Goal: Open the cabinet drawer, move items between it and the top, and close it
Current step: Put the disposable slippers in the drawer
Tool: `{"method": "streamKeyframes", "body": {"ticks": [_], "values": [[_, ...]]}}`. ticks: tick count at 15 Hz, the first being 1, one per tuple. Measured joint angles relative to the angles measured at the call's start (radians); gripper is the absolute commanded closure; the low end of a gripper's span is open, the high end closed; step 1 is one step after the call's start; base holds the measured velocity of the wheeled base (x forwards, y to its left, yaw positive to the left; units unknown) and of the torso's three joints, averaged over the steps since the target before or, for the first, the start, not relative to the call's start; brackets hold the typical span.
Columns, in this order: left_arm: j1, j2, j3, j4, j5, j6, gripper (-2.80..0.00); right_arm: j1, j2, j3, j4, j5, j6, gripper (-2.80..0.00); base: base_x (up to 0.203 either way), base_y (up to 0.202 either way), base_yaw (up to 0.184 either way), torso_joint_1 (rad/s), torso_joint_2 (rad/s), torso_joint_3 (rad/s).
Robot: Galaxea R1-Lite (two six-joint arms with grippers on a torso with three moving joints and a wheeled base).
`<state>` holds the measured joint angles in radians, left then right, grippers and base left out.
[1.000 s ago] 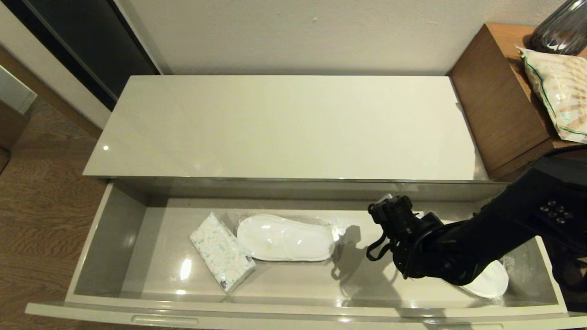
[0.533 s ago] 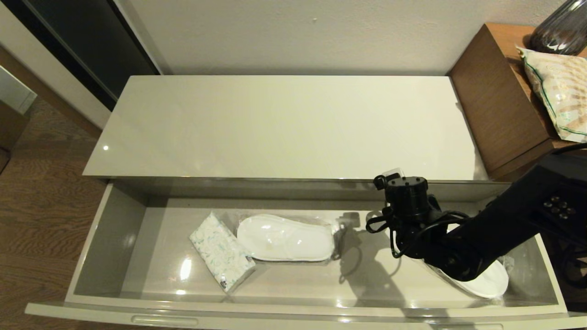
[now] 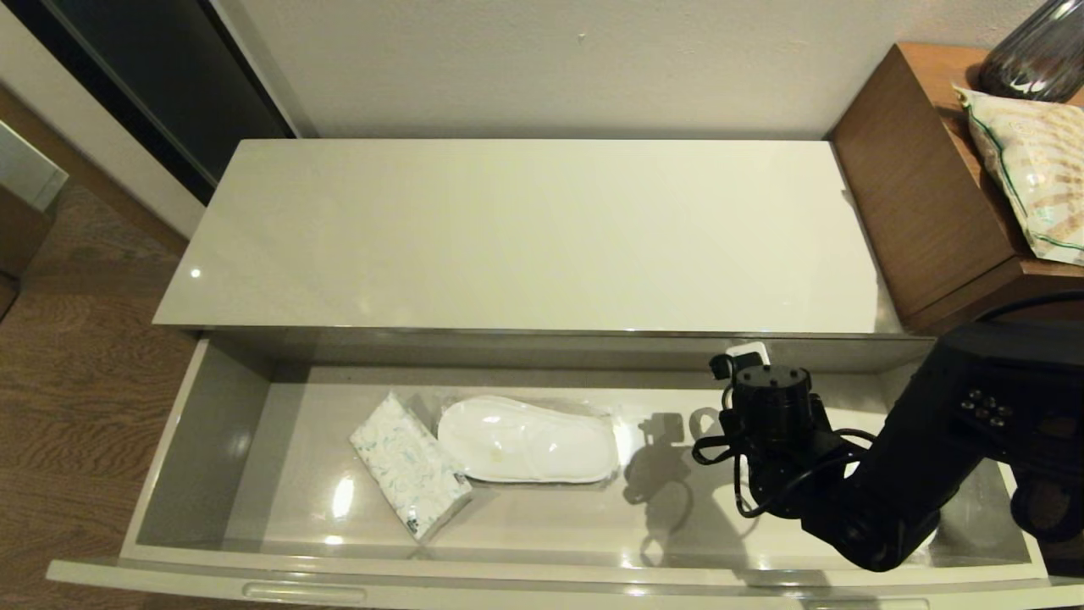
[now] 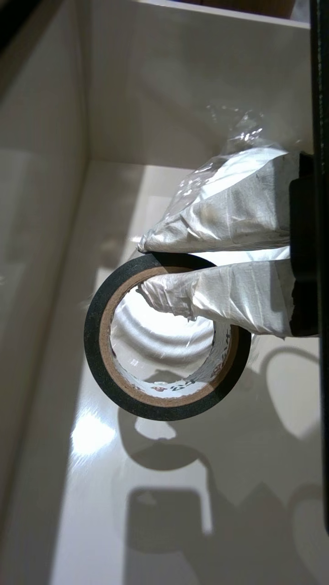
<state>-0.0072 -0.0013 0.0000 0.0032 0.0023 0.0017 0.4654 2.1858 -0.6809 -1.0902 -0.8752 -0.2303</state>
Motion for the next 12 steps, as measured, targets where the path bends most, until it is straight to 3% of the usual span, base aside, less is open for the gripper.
{"method": "streamKeyframes", "body": {"ticks": [4,8,10,12], "values": [[-0.001,0.0,0.0,0.0,0.0,0.0,0.0,-0.01,0.083,0.013,-0.118,-0.007,-0.106,0.0,0.0,0.0,0.0,0.0,0.0,0.0],[0.0,0.0,0.0,0.0,0.0,0.0,0.0,-0.033,0.189,-0.001,-0.379,0.014,-0.397,0.0,0.0,0.0,0.0,0.0,0.0,0.0],[0.0,0.0,0.0,0.0,0.0,0.0,0.0,-0.047,0.22,-0.019,-0.429,0.055,-0.541,0.0,0.0,0.0,0.0,0.0,0.0,0.0],[-0.001,0.0,0.0,0.0,0.0,0.0,0.0,-0.05,0.236,-0.041,-0.431,0.071,-0.59,0.0,0.0,0.0,0.0,0.0,0.0,0.0]]}}
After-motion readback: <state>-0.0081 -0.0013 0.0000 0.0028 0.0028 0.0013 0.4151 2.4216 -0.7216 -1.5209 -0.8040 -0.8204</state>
